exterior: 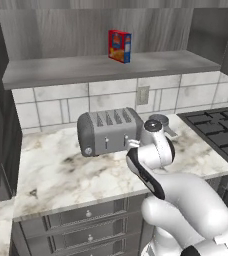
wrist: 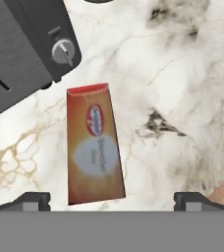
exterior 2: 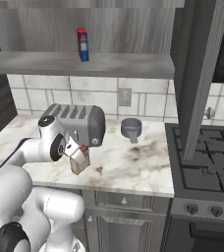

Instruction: Pick the boxed food and boxed food from the counter and place them in the cabinets closest to them.

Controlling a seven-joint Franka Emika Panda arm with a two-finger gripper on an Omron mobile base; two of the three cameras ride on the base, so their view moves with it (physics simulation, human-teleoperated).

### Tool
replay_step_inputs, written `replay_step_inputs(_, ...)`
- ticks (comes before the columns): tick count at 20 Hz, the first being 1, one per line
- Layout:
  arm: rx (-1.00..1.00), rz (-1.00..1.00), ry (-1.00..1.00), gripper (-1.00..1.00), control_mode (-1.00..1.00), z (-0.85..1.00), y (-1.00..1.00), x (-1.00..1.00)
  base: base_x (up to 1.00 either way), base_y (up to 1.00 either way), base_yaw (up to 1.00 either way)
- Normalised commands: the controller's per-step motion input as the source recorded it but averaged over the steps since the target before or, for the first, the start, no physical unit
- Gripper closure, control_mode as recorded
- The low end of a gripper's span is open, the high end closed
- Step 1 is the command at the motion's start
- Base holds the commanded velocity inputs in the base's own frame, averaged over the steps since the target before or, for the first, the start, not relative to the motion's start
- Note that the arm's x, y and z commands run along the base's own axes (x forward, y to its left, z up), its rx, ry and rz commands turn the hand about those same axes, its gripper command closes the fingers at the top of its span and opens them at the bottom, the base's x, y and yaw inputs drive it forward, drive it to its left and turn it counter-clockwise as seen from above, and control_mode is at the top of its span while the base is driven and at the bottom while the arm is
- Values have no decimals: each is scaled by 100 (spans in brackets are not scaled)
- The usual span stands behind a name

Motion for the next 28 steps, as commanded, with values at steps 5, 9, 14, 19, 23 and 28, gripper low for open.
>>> replay_step_inputs(5, 0, 0, 0, -100, -100, 0, 0, 33, 0, 0, 0)
replay_step_inputs(9, -1, 0, 3, -100, -100, -12, 0, 39, 0, 0, 0)
replay_step_inputs(14, -7, 0, 11, -100, -100, -37, 0, 24, 0, 0, 0)
replay_step_inputs(19, -9, 0, 15, 100, -100, -43, 0, 9, 0, 0, 0)
replay_step_inputs(23, -1, -1, 4, 100, -100, -5, -1, 0, 0, 0, 0)
replay_step_inputs(28, 0, 0, 0, 100, -100, 1, 0, -2, 0, 0, 0)
